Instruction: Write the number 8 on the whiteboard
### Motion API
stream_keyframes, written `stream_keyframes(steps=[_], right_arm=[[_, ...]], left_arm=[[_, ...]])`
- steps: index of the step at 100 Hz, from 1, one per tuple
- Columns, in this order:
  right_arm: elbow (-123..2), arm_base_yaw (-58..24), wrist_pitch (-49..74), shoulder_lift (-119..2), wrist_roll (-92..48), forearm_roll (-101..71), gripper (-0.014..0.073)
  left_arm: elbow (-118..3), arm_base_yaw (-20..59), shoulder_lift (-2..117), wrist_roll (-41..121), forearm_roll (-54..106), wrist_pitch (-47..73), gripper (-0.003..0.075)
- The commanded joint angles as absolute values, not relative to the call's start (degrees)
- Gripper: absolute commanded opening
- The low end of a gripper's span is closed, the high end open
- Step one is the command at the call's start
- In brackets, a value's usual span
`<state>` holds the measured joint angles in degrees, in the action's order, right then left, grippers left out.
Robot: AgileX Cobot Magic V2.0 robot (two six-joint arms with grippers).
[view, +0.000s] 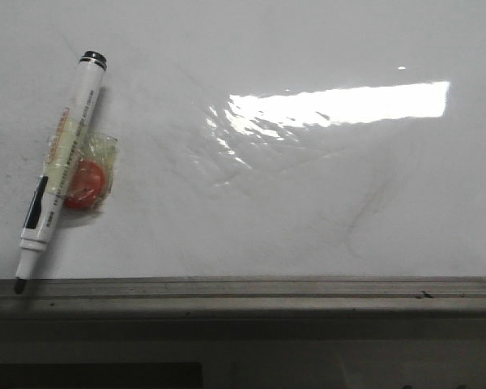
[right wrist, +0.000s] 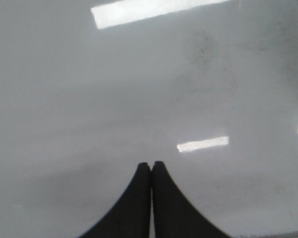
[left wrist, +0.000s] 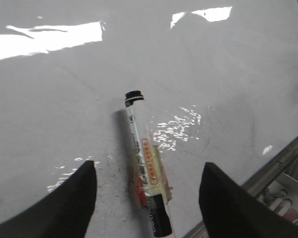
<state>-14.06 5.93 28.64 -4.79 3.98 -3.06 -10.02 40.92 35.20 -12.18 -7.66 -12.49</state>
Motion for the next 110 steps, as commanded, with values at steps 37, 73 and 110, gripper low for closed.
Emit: stream_keyframes(steps=[37, 73, 110], right_arm=[[-15.9, 2.2, 24.4, -6.0, 3.5, -2.8, -0.0063], [-15.9, -1.2, 24.4, -6.0, 3.5, -2.8, -0.0063], [-15.9, -15.4, 21.5, -6.4, 3.5, -2.7, -0.0063]], left_arm=[[-12.0, 41.7, 55.3, -14.9, -3.6, -34.7, 0.0397], [-12.0, 41.7, 67.3, -15.0, -3.4, -35.6, 0.0352], [-12.0, 41.7, 68.4, -14.9, -4.0, -36.3, -0.002]])
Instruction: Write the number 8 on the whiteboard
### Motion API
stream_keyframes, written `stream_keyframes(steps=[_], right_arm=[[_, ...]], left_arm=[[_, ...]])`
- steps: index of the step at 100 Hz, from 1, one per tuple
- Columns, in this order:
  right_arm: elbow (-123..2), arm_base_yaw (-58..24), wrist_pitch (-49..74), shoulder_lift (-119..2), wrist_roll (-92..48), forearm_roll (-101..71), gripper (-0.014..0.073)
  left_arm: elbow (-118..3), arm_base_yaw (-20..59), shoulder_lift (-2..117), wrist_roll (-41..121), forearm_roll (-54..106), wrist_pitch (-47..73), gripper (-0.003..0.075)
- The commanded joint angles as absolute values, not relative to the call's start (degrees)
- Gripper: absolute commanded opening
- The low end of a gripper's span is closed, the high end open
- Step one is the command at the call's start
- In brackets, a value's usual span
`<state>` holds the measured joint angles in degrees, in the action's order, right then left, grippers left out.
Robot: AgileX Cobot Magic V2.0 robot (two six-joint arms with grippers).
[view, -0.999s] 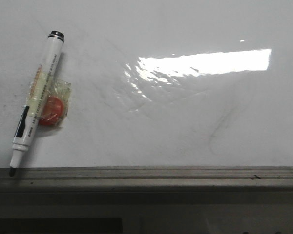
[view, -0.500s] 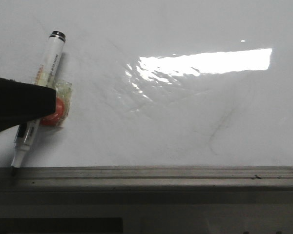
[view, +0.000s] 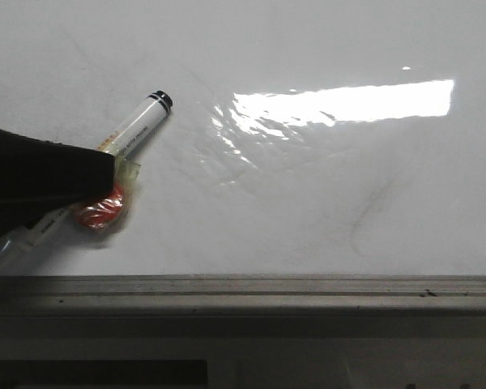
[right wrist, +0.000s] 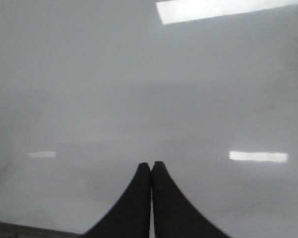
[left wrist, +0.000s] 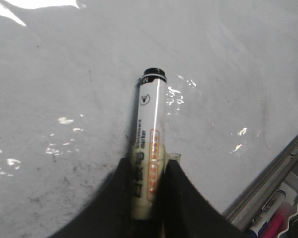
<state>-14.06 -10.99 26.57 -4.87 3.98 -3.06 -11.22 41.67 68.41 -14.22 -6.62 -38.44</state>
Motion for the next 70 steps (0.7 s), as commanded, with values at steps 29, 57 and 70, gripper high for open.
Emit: stream_keyframes(steps=[29, 57, 70], right_arm=[[-20.5, -32.4, 22.7, -21.0, 0.0, -2.7, -0.0063], [-35.6, -47.1, 21.9, -40.7, -5.1, -2.7, -0.0009], [-42.4, -52.9, 21.8, -46.8, -5.1, -2.7, 0.0233]], left_arm=[[-12.0, 41.7, 68.2, -14.3, -8.8, -49.3, -0.002], [-13.8, 41.7, 65.9, -14.8, -24.4, -52.8, -0.002], [-16.1, 41.7, 63.2, -14.7, -29.6, -49.8, -0.002]])
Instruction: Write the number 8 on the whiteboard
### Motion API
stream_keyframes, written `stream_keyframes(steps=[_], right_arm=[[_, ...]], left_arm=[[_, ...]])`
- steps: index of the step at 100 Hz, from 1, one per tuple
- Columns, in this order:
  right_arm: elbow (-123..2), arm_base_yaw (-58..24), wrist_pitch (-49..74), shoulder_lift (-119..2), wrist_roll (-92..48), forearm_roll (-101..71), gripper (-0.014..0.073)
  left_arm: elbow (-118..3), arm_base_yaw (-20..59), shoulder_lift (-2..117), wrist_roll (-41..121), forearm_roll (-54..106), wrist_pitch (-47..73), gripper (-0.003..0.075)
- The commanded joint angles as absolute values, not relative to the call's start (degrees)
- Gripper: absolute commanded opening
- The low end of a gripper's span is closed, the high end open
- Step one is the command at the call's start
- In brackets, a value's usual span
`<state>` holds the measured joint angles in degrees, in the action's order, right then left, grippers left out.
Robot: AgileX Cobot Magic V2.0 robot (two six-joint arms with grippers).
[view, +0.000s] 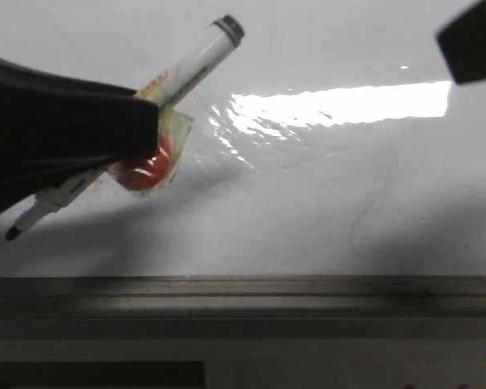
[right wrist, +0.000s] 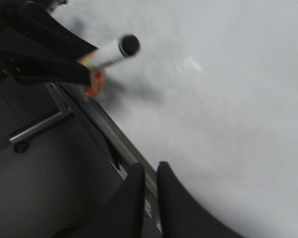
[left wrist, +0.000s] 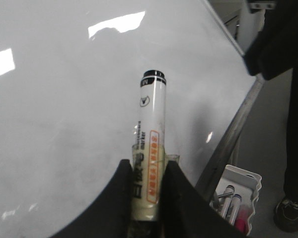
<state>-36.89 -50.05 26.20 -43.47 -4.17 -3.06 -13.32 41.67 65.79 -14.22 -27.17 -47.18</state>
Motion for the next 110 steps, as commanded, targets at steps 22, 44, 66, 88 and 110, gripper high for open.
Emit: stream_keyframes(steps=[22, 44, 66, 88, 110], right_arm=[[-48.8, -55.1, 21.4, -53.1, -5.1, -2.7, 0.0418], [-49.9, -55.1, 20.9, -57.1, -5.1, -4.4, 0.0418], [-49.9, -55.1, 19.2, -59.3, -5.1, -5.1, 0.0306], [-49.9, -55.1, 20.0, -59.3, -5.1, -5.1, 0.0062], [-49.9, -55.1, 22.5, -59.3, -5.1, -5.1, -0.0071]], left_arm=[[-18.1, 41.7, 59.0, -14.6, -39.9, -45.9, -0.002], [-18.1, 41.7, 57.7, -14.6, -40.1, -44.5, -0.002], [-18.1, 41.7, 57.7, -14.6, -42.1, -44.6, -0.002], [-18.1, 41.7, 57.7, -14.6, -42.1, -44.6, -0.002], [-18.1, 41.7, 57.7, -14.6, -42.0, -44.5, 0.0146]])
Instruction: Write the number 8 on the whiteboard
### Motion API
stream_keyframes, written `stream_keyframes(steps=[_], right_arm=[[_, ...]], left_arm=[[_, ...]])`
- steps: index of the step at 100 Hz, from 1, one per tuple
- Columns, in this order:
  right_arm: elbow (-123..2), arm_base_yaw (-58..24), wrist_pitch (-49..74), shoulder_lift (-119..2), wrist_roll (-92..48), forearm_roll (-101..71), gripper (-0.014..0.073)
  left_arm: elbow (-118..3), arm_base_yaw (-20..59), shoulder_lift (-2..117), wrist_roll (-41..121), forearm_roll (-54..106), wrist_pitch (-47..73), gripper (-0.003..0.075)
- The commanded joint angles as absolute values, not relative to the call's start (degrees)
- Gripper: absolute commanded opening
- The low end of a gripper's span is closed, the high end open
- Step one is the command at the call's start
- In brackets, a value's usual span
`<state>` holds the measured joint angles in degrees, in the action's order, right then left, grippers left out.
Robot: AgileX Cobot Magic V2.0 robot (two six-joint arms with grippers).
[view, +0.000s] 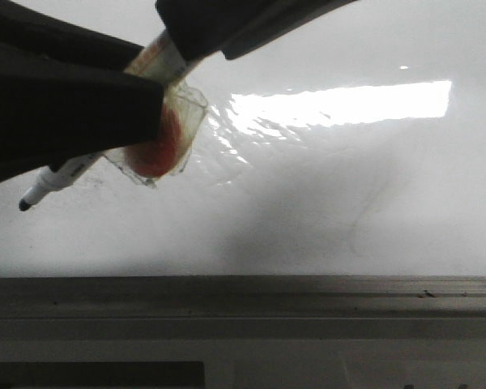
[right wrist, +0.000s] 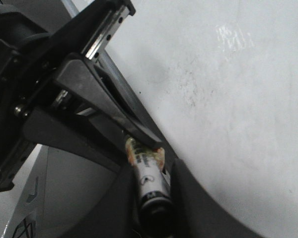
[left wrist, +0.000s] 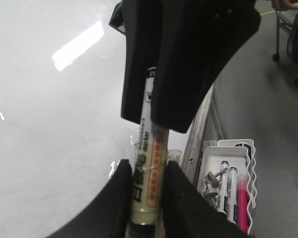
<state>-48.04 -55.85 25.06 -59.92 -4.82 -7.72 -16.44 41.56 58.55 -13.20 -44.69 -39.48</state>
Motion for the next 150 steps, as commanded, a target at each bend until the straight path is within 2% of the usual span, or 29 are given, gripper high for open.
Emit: stream_keyframes(steps=[1, 10, 16, 25, 36, 57, 79, 102, 123, 150], right_arm=[[-49.9, -55.1, 22.5, -59.3, -5.1, -5.1, -0.0071], [-49.9, -55.1, 22.5, -59.3, -5.1, -5.1, -0.0071], [-49.9, -55.1, 22.9, -59.3, -5.1, -5.1, -0.0071], [-49.9, -55.1, 24.3, -59.3, -4.4, -5.1, -0.0071], [-49.9, -55.1, 24.7, -59.3, -3.6, -5.1, -0.0071], [-52.6, -54.4, 24.7, -59.3, -0.4, -5.1, -0.0071], [-58.8, -49.4, 25.6, -59.3, 1.0, -3.1, -0.0061], [-61.4, -42.5, 25.8, -61.1, 1.5, -2.5, -0.0061], [-61.4, -42.3, 29.7, -67.3, 1.5, -4.2, -0.0062], [-61.4, -42.2, 41.5, -62.5, 1.6, 0.0, -0.0062]], left_arm=[[-18.1, 41.7, 57.7, -14.6, -41.8, -44.5, 0.0174], [-18.1, 41.7, 57.7, -14.6, -39.7, -44.1, 0.0352], [-18.1, 41.7, 57.3, -14.6, -37.5, -43.2, 0.0403], [-18.1, 41.6, 55.2, -14.6, -36.8, -40.3, 0.0396], [-18.1, 41.5, 49.5, -14.6, -35.7, -30.0, 0.0395], [-18.2, 41.5, 31.9, -14.6, -24.0, -10.4, 0.0395], [-18.2, 41.5, 19.6, -14.6, -24.0, 2.3, 0.0365], [-18.2, 41.5, 18.3, -14.8, -24.0, 3.4, 0.0365], [-18.2, 41.5, 18.3, -14.8, -24.0, 3.4, 0.0365], [-18.2, 41.5, 18.3, -14.8, -24.0, 3.4, 0.0365]])
